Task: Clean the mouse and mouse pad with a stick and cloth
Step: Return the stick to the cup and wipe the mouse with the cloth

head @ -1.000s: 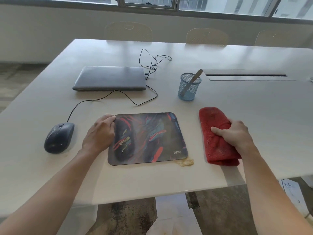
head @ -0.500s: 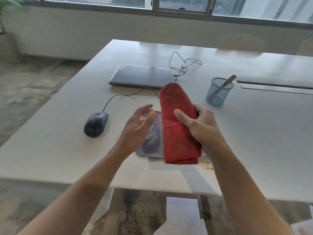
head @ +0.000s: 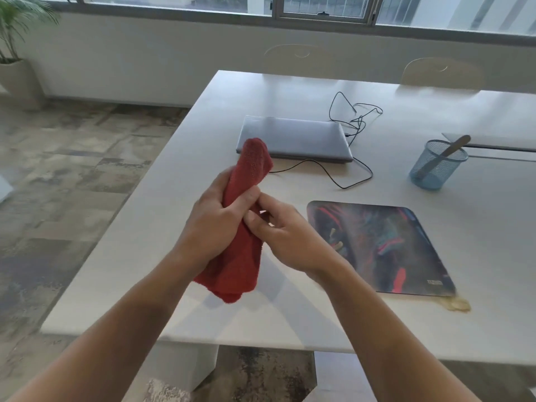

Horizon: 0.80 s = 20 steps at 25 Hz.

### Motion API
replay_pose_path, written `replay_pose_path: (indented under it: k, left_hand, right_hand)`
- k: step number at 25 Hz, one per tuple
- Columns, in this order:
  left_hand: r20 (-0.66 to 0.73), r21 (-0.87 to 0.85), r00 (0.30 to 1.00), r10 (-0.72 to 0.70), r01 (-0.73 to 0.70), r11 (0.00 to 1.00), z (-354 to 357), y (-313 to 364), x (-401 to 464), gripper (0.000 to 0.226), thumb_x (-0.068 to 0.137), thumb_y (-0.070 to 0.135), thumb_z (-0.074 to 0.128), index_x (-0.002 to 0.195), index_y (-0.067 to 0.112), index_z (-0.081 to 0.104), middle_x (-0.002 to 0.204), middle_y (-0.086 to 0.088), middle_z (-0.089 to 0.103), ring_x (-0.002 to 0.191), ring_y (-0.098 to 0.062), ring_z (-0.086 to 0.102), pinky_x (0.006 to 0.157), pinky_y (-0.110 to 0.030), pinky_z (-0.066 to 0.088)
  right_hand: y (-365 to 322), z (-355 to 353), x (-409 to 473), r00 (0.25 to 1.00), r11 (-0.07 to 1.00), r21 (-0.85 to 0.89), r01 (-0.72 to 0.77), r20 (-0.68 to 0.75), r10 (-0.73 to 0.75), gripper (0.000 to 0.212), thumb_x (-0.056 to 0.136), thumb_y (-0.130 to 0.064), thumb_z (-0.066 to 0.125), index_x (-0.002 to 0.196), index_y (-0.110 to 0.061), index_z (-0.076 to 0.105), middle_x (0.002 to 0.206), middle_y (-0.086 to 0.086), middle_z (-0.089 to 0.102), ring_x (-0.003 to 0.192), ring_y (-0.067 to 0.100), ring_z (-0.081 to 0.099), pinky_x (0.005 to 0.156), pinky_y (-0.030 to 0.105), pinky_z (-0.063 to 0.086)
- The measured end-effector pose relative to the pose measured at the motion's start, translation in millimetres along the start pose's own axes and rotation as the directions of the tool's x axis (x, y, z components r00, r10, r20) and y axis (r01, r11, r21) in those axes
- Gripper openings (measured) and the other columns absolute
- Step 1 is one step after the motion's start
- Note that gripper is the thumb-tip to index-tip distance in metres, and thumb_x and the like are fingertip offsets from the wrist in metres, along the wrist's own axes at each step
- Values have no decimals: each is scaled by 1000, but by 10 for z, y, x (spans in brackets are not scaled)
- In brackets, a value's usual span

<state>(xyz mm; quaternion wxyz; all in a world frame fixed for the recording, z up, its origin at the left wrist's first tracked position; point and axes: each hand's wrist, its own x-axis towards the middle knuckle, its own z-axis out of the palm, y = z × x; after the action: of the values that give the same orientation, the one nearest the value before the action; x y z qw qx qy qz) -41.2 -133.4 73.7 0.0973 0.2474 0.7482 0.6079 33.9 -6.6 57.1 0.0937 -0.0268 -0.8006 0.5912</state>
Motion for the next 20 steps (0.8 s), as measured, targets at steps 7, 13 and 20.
replay_pose_path:
  k: [7,13,20]
  left_hand:
    - [25,280,987,-159,146,949,-686,-226,595,24,78,50,59,102,46,64,81,9,71,73,-15,70,71,-43,58]
    - [293,518,917,-270,85,851,-532,-484,735,47,88,46,54,133,56,42,120,5,61,98,-16,60,90,-36,50]
    - [356,583,909,-218,-34,812,-516,-524,626,34,91,41,53,124,48,58,118,8,64,96,-8,58,76,-21,43]
  right_hand:
    - [323,43,271,997,874,-481,-68,-12,71,94,76,-51,75,153,-23,29,154,-4,38,140,10,35,112,29,31]
    - [476,103,427,989,810,-586,6,123,82,93,70,-65,70,147,-26,36,145,-6,48,131,12,44,113,35,35]
    - [585,85,402,992,847,-528,62,126,6,83,72,-64,73,141,-30,43,139,-11,52,125,8,44,108,33,36]
